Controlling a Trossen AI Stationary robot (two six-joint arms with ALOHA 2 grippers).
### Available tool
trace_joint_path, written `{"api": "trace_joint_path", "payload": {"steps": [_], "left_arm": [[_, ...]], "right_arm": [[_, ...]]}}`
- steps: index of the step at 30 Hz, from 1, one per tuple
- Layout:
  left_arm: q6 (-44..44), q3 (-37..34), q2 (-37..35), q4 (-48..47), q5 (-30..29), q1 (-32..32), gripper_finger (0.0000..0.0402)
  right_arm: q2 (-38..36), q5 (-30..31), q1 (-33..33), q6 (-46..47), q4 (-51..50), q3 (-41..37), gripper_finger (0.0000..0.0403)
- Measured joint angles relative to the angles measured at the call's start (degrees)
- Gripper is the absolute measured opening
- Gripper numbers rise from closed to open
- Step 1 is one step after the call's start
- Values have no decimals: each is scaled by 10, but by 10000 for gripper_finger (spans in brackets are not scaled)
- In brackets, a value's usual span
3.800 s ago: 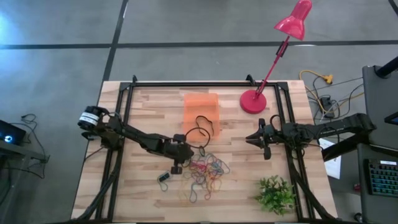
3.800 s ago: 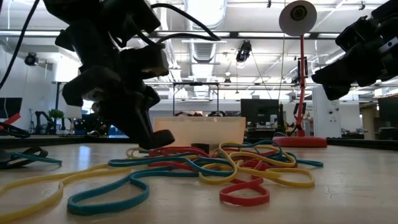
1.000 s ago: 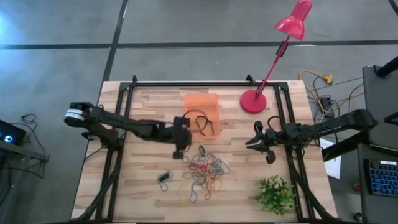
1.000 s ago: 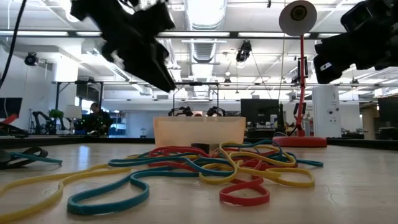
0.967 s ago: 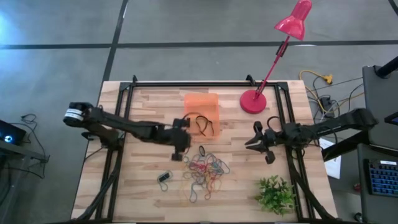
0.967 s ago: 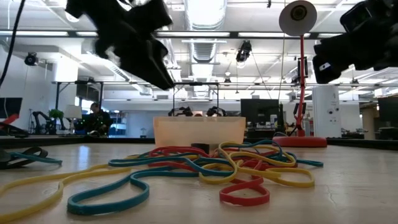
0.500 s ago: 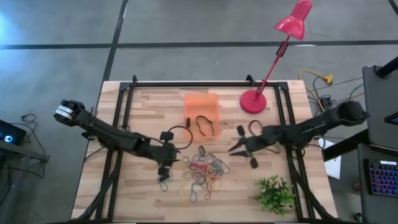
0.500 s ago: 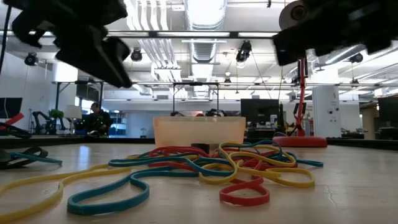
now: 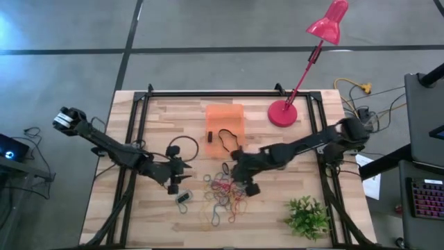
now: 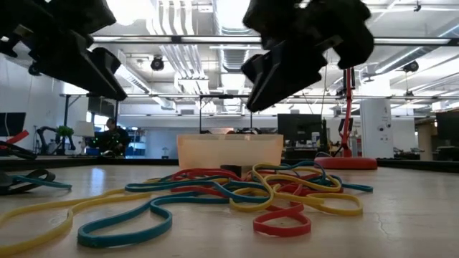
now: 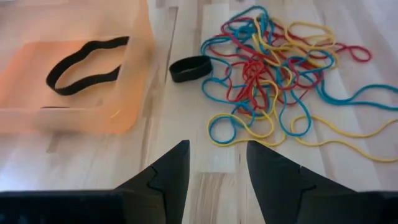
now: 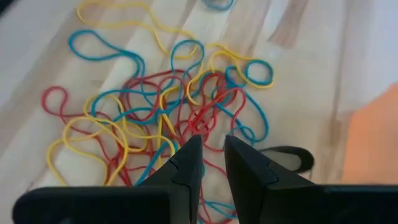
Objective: Pick and place rubber bands into bin
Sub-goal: Put the black rubber band into the orange bin
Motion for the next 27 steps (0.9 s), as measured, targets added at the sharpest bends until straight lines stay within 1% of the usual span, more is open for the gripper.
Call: {"api": "trace_joint_path", "payload": {"steps": [4,9,13,17,22,27], "left_arm": [[-13,-33,-52,1,-27,0,144],[-16,-72,-98,30,-27,-1,144],[-11,-84,-115,35,-28,-1,144],[3,-89,-124,38,-30,-2,144],[6,-91,-130,41,-37,-2,144],[3,-92,-126,43,-37,-2,144]], "right_arm": [[55,4,0,-14,-79,73,59],[93,37,0,-26,-92,119,59],[115,42,0,-35,-101,131,63],[129,50,0,-30,-104,137,86],[128,72,-2,-32,-99,138,120],[131,77,-13,-34,-100,138,137]]}}
